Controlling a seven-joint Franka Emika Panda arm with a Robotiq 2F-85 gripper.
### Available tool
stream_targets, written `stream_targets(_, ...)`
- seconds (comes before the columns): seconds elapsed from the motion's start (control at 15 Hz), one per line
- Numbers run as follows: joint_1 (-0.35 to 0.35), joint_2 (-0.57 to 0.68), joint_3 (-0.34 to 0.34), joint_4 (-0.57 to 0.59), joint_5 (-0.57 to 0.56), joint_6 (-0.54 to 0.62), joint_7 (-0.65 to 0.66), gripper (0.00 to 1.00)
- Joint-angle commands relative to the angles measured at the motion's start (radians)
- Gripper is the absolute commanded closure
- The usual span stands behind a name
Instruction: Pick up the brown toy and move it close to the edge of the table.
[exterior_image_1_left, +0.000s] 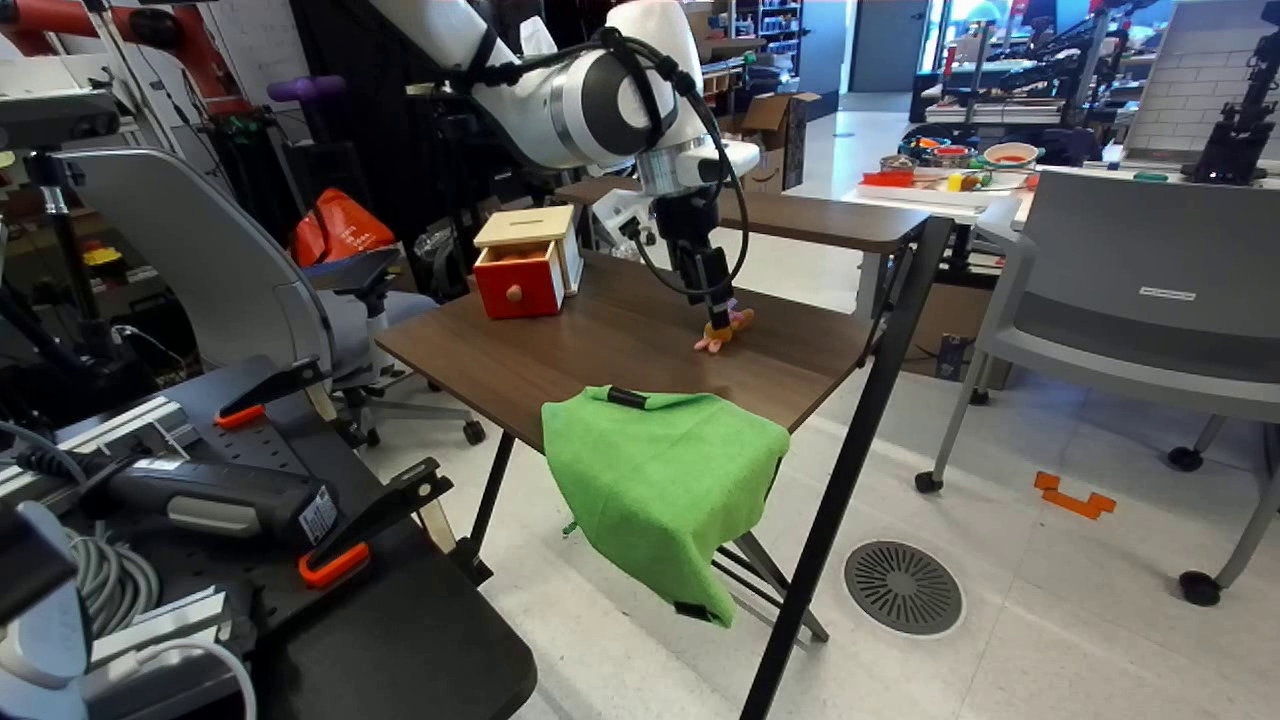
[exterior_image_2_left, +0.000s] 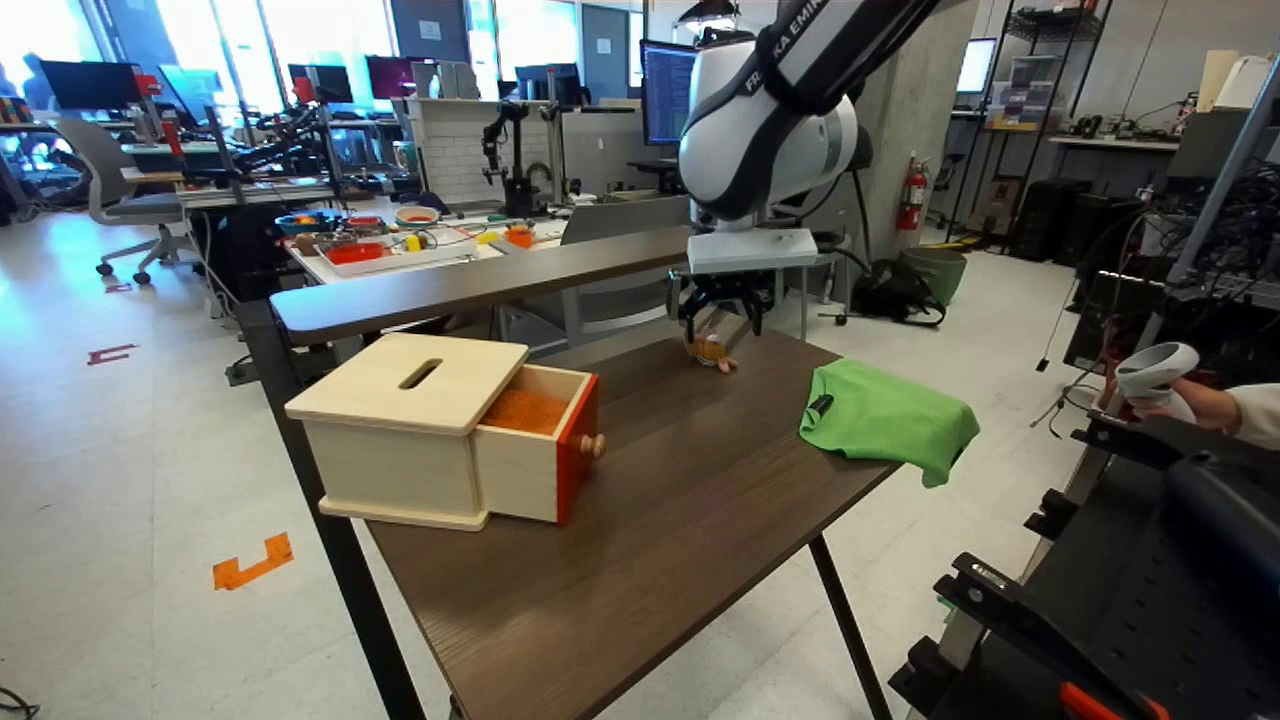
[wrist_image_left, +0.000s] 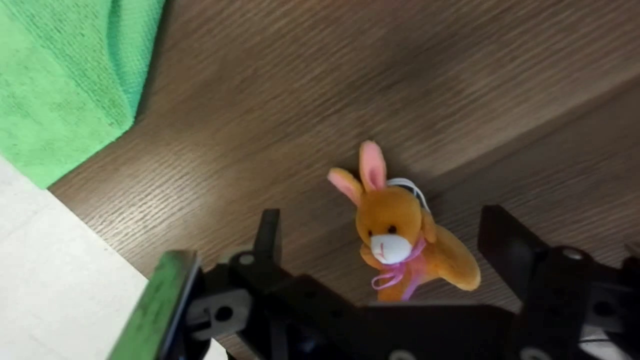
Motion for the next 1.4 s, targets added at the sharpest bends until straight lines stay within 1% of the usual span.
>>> stream_targets(0.0,0.002,0.146,-0.016,0.238,0.026,-0.072,0.014,0.00)
stream_targets(0.07,-0.001,0.176,-0.015,0.285,0.028,-0.087,0.018,0.15)
stream_targets(0.13,-0.003,0.205,-0.015,0.330,0.026,-0.100,0.020,0.26)
stream_targets(0.2,-0.004,0.233,-0.017,0.374,0.022,-0.118,0.023,0.32)
stream_targets(0.27,-0.005,0.260,-0.024,0.417,0.016,-0.137,0.028,0.42)
stream_targets(0.53,-0.043,0.356,-0.013,0.598,0.011,-0.230,0.041,0.73)
stream_targets(0.6,-0.052,0.373,-0.006,0.642,0.015,-0.254,0.037,0.80)
stream_targets(0.67,-0.058,0.370,0.002,0.657,0.018,-0.269,0.027,0.88)
stream_targets(0.73,-0.058,0.352,0.001,0.644,0.021,-0.266,0.021,0.93)
stream_targets(0.8,-0.062,0.354,0.007,0.669,0.021,-0.275,0.014,0.98)
stream_targets(0.87,-0.061,0.331,0.013,0.651,0.018,-0.264,0.008,0.95)
stream_targets(1.0,-0.059,0.301,0.022,0.642,0.018,-0.247,-0.006,0.97)
stream_targets(1.33,-0.047,0.186,0.073,0.576,0.020,-0.221,-0.079,0.95)
